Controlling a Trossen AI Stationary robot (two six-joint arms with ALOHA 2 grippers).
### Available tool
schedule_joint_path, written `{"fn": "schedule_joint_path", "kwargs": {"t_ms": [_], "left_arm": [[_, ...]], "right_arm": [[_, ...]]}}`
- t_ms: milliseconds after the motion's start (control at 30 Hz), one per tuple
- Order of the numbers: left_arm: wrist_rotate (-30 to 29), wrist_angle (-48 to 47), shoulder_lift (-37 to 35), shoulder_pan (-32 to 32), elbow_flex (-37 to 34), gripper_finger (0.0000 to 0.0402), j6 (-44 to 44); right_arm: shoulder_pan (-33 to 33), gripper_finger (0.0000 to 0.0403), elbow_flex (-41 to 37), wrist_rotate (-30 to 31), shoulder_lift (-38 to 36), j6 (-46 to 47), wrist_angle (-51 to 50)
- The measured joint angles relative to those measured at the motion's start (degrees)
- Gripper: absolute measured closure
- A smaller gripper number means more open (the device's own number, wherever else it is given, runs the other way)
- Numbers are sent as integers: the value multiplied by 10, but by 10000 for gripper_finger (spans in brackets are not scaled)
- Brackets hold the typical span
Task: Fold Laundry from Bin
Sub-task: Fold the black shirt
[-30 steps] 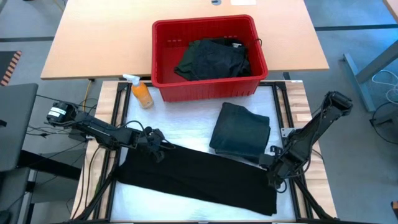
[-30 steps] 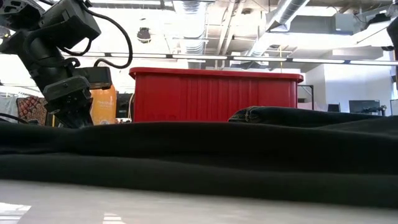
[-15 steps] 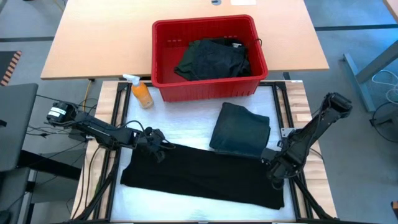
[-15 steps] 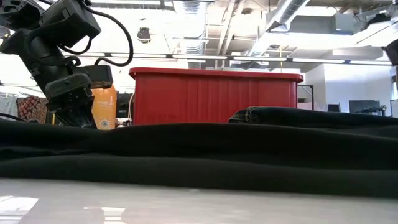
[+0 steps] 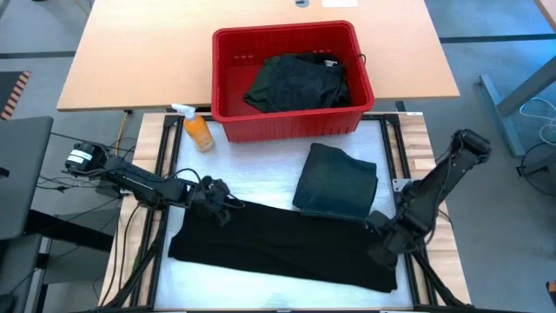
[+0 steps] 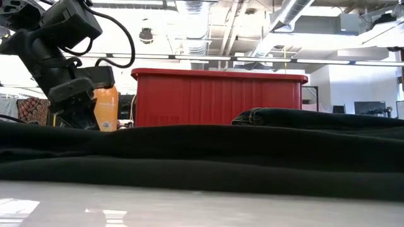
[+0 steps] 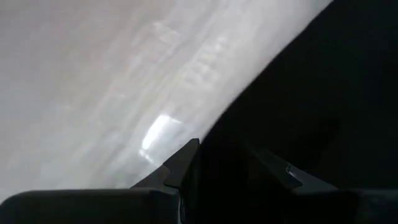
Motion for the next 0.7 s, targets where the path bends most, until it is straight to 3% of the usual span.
{"fn": "schedule_joint_path", "kwargs": {"t_ms": [300,700], "left_arm": [[-24,0,0,0,0,297,44],[-20,-13,0,0,0,297,51]], "right_arm": [[81,143,-23,-54,55,202,43],[108,107,-68,-57,73,240,140]]}}
